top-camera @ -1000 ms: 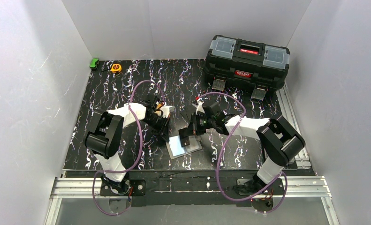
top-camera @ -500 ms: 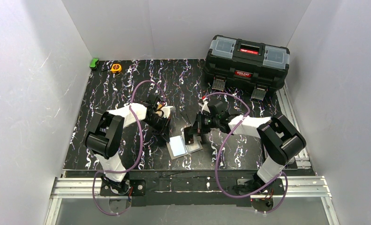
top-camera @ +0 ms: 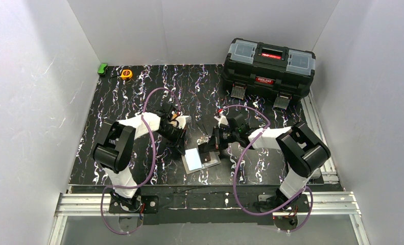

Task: Put the credit cards into the card holder
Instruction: Insert the credit card into the card holder.

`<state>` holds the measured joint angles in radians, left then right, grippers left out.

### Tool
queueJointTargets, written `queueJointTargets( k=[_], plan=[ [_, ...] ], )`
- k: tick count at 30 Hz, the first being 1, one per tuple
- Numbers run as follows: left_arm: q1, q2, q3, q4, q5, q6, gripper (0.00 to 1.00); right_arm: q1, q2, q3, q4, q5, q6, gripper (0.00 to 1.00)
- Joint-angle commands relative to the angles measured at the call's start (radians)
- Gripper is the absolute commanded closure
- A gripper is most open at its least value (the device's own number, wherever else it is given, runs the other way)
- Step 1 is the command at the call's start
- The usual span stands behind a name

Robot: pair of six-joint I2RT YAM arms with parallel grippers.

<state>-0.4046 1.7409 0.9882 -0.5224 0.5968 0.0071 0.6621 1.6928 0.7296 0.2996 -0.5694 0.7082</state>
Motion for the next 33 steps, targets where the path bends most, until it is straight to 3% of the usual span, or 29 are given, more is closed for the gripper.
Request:
queueJointTargets(
  k=[1, 33],
  plan=[
    [-0.013, -0.028, -0.008, -0.002, -0.006, 0.001, 1.00, -0.002, 0.008, 0.004, 0.065, -0.053, 0.015, 0.99],
    [-0.016, -0.028, -0.011, 0.006, -0.005, -0.046, 1.00, -0.039, 0.035, -0.049, 0.119, -0.042, 0.059, 0.99]
  ],
)
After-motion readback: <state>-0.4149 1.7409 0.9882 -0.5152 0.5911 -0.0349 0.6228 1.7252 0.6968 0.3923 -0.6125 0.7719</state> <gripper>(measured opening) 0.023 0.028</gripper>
